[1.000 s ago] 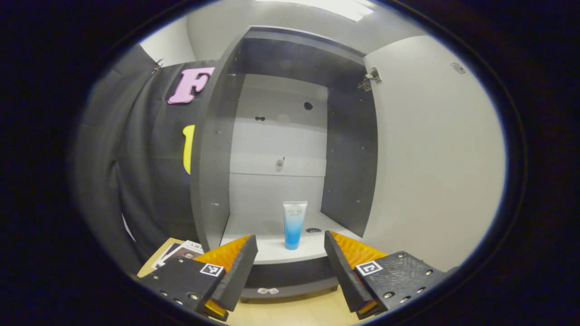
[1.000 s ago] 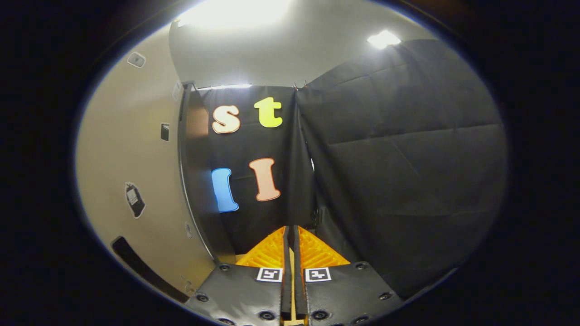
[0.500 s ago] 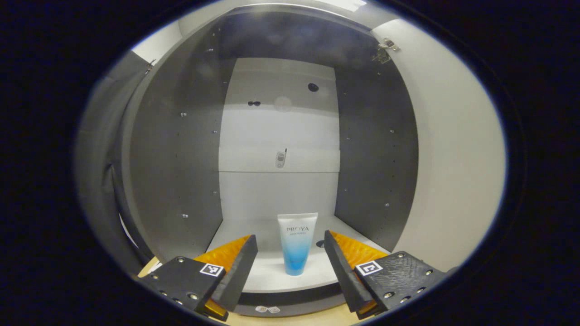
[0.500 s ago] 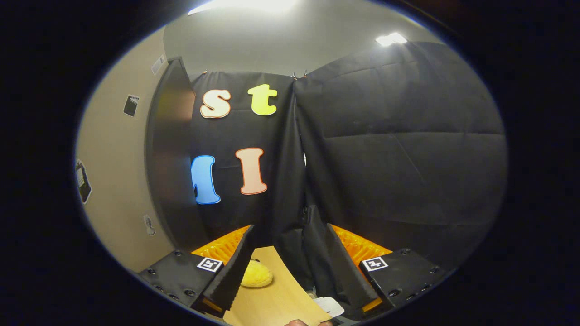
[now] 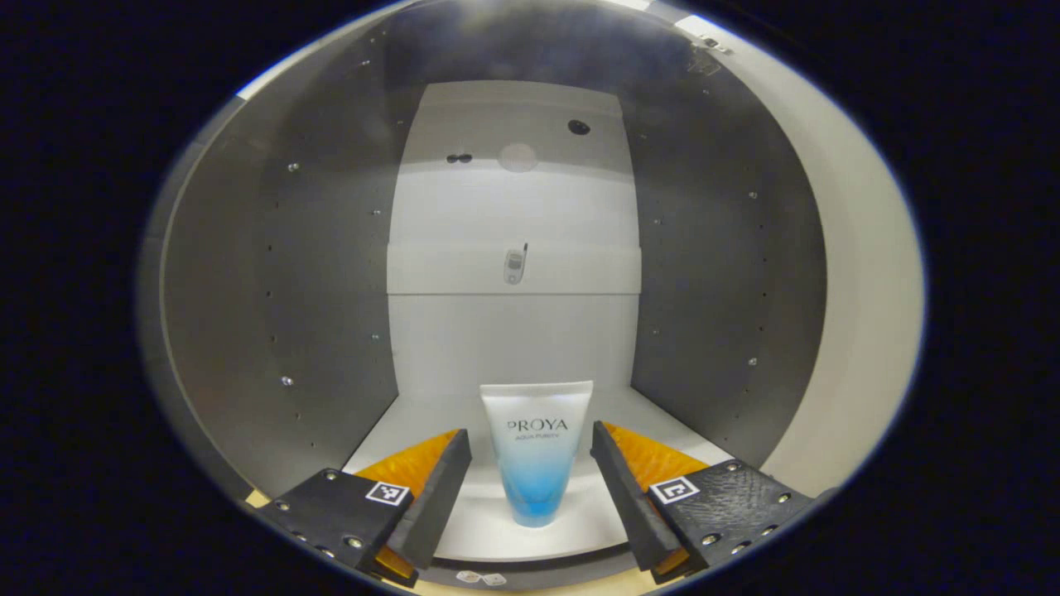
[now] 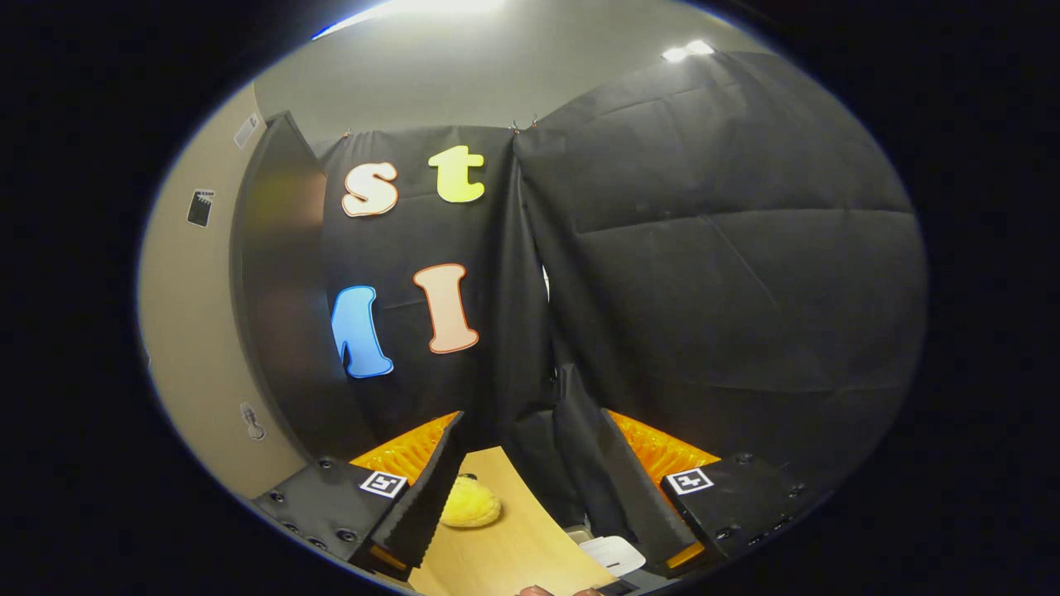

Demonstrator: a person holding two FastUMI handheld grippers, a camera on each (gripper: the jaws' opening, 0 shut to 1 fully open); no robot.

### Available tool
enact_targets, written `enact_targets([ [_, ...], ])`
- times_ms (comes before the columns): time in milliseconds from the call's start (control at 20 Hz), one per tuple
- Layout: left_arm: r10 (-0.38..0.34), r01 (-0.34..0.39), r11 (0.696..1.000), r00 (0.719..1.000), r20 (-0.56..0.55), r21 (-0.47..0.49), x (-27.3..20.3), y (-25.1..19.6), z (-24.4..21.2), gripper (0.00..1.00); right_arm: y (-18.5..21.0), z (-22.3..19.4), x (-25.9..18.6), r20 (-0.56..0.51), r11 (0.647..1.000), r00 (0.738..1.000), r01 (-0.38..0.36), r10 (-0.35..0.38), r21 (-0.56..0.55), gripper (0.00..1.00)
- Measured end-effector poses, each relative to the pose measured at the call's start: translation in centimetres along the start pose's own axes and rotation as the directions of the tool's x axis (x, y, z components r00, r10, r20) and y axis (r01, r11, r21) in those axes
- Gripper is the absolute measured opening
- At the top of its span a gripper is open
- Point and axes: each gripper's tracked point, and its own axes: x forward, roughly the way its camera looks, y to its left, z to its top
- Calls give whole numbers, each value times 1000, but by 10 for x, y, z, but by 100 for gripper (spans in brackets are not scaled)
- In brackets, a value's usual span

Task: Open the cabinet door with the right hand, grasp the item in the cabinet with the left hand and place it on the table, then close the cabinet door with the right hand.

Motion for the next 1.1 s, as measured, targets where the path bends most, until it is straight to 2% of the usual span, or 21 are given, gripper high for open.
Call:
enact_targets([
  [250, 14, -14, 1000, 1000, -2, 17, 0, 0, 0, 54, 3, -3, 9, -6, 1000, 1000, -24, 24, -12, 98],
  [450, 14, -14, 1000, 1000, -3, 9, -3, 0, 1, 51, 4, -7, 13, -15, 999, 999, -43, 42, -22, 100],
  [500, 15, -15, 1000, 1000, 2, 9, -6, 1, 4, 51, 4, -7, 14, -14, 999, 999, -47, 46, -22, 98],
  [800, 3, -4, 1000, 999, 41, 18, -31, 6, 21, 49, 5, -6, 9, -9, 998, 998, -58, 58, -2, 98],
  [900, -10, 9, 1000, 999, 54, 18, -49, 10, 27, 50, 8, -6, 3, -7, 998, 998, -62, 62, 0, 100],
  [1000, -1, 0, 1000, 998, 59, 29, -68, 18, 32, 49, 11, -5, -3, -2, 998, 998, -65, 65, 0, 98],
  [1100, -5, 5, 1000, 998, 57, 1, -90, 26, 35, 49, 15, -4, -12, 4, 997, 997, -71, 71, 0, 98],
])
